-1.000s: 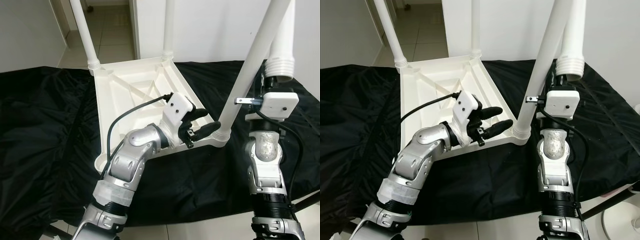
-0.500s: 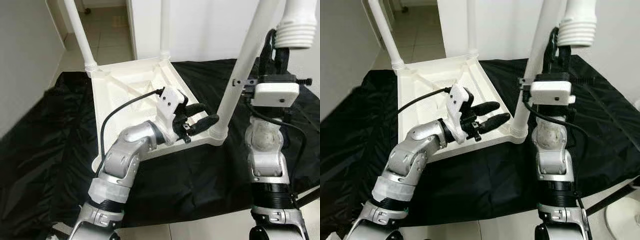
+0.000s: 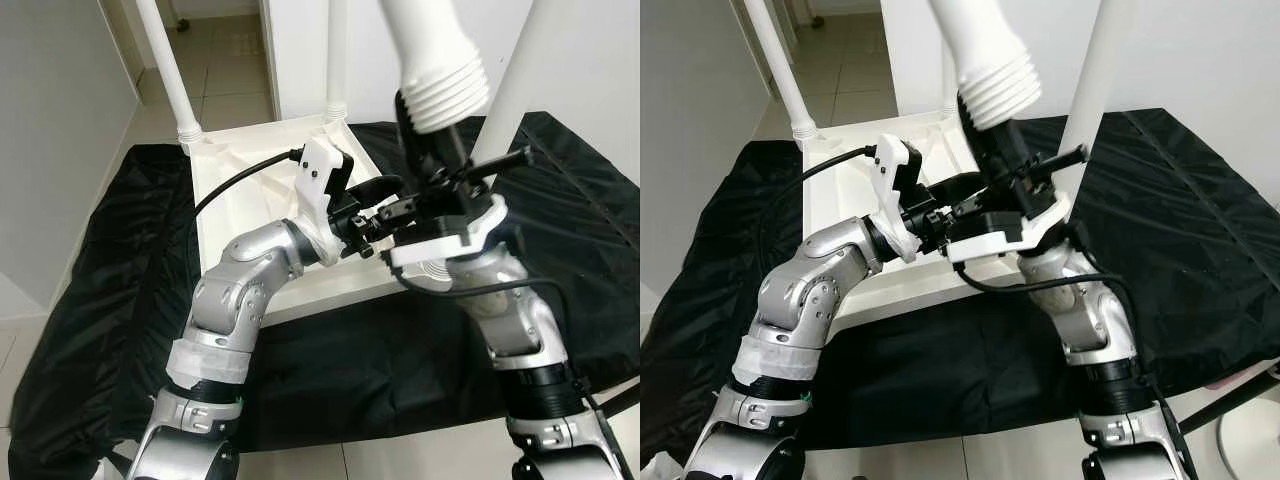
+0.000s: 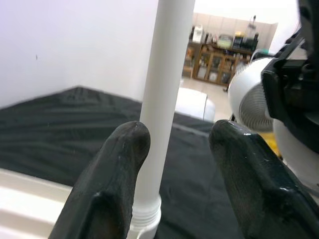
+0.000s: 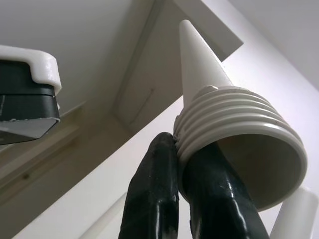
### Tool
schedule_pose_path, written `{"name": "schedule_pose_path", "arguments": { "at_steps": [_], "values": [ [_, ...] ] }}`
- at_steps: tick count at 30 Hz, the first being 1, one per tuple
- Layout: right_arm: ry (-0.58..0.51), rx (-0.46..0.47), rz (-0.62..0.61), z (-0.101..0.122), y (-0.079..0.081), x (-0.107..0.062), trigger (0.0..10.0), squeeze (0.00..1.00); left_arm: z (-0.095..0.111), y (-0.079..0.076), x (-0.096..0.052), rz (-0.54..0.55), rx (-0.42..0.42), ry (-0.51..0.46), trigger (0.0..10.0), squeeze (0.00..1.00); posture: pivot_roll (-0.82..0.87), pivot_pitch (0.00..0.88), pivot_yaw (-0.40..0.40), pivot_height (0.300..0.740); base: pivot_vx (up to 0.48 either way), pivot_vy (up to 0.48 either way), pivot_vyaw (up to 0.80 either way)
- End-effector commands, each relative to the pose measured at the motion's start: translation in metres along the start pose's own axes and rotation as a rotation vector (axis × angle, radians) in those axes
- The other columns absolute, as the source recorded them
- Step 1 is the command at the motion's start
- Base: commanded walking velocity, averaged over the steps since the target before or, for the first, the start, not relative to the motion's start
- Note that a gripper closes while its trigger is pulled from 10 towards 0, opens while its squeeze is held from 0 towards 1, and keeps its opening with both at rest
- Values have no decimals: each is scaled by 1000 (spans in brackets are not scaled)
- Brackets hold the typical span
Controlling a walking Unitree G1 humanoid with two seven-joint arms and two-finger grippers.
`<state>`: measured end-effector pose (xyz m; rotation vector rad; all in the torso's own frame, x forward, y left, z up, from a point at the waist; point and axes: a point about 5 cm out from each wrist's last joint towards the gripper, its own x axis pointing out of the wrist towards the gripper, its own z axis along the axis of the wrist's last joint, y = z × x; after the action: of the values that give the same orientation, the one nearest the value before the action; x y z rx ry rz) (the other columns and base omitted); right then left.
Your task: Building children table
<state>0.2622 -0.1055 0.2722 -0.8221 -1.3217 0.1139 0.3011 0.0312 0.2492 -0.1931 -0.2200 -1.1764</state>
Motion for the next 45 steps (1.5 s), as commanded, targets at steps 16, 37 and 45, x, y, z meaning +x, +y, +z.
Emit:
{"name": "schedule_pose_path", "arguments": {
  "at_steps": [16,37,45],
  "values": [
    [303,179,-25,-14,17,-43,10000,0,0,41,-31,190,-47,11,10000,1000,-48,0,48,740,0,0,0],
    [635,584,56,-22,45,-84,10000,0,-16,73,-49,385,-312,158,10000,0,-50,0,15,740,0,0,0],
    [638,635,166,-18,55,-91,10000,0,-13,76,-47,385,-504,118,10000,0,-38,0,0,740,0,0,0]
  ]
}}
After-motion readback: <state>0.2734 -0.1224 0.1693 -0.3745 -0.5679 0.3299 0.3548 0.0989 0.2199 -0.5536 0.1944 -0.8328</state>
